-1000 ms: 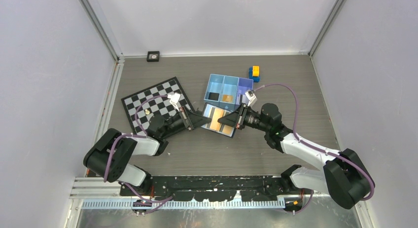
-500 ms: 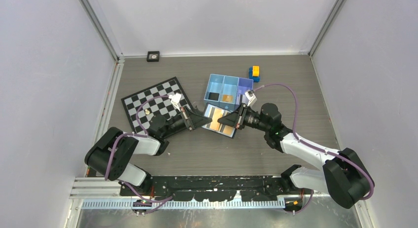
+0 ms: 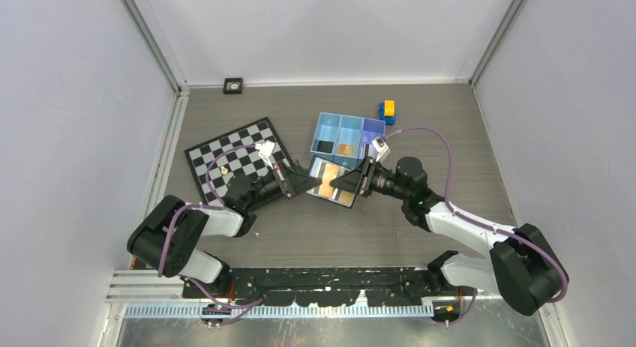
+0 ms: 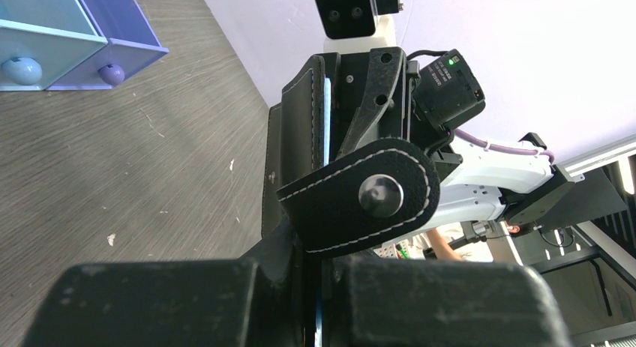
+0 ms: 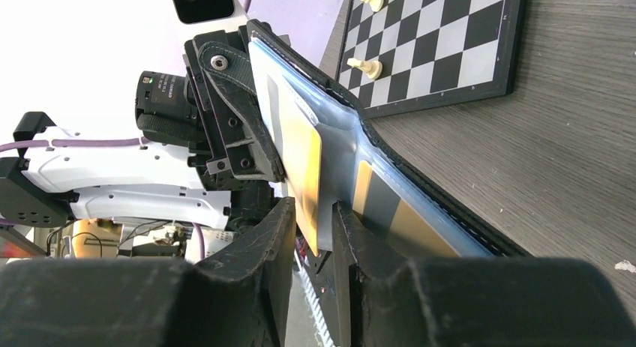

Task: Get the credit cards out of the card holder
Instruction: Remove the credit card from the card holder.

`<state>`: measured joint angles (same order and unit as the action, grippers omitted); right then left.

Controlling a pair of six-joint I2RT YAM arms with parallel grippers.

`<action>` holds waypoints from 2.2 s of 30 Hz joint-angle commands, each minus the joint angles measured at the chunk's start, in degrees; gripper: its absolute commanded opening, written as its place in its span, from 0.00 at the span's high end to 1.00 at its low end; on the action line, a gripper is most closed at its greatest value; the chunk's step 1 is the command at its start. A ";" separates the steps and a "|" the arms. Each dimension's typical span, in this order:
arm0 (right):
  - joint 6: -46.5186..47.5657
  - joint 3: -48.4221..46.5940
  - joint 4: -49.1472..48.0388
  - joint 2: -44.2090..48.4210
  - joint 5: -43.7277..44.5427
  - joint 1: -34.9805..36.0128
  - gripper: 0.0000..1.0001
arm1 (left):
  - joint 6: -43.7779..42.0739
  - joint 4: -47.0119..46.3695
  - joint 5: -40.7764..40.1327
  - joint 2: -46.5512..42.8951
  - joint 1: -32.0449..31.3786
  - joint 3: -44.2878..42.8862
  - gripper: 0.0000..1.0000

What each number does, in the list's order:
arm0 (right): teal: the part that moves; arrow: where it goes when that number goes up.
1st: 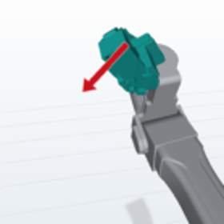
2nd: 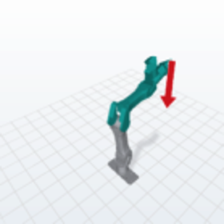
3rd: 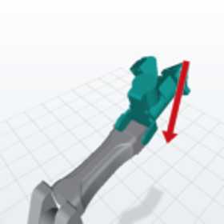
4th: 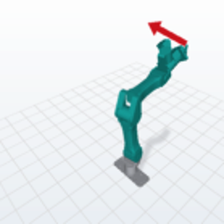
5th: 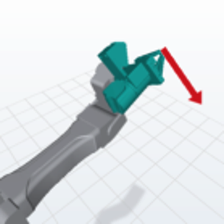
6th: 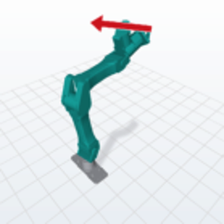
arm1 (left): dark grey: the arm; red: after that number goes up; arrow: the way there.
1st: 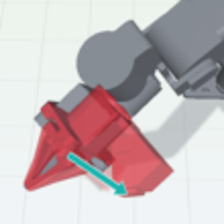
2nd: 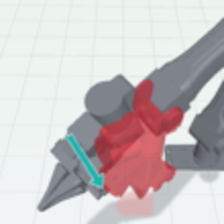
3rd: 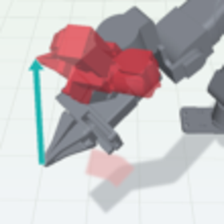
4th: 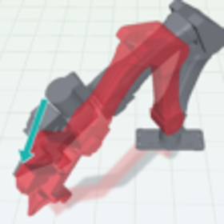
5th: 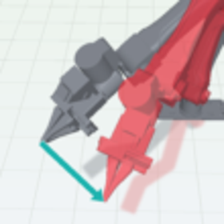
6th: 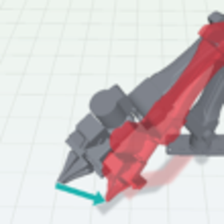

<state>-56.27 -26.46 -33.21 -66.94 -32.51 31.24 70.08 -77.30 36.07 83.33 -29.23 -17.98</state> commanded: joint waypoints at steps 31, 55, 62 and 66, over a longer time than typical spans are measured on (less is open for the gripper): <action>0.18 -0.78 -2.85 -1.13 -0.27 -0.31 0.86 | 1.36 -4.70 0.24 -5.67 3.00 1.20 1.00; -2.86 0.70 -10.63 -1.65 -2.89 -0.31 0.71 | 1.05 -4.68 0.90 -2.48 -0.12 -0.79 1.00; -3.67 0.54 -11.60 -2.42 -3.60 -0.31 0.76 | 1.26 -4.70 1.38 -1.84 -0.42 -1.30 1.00; -4.67 0.55 -13.39 -3.36 -4.33 -0.26 0.86 | 1.65 -4.68 1.43 -0.90 -0.47 -1.62 1.00</action>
<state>-59.96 -25.67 -41.82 -69.45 -35.55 30.94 70.87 -77.47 36.56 81.93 -29.36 -17.37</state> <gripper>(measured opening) 0.191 0.048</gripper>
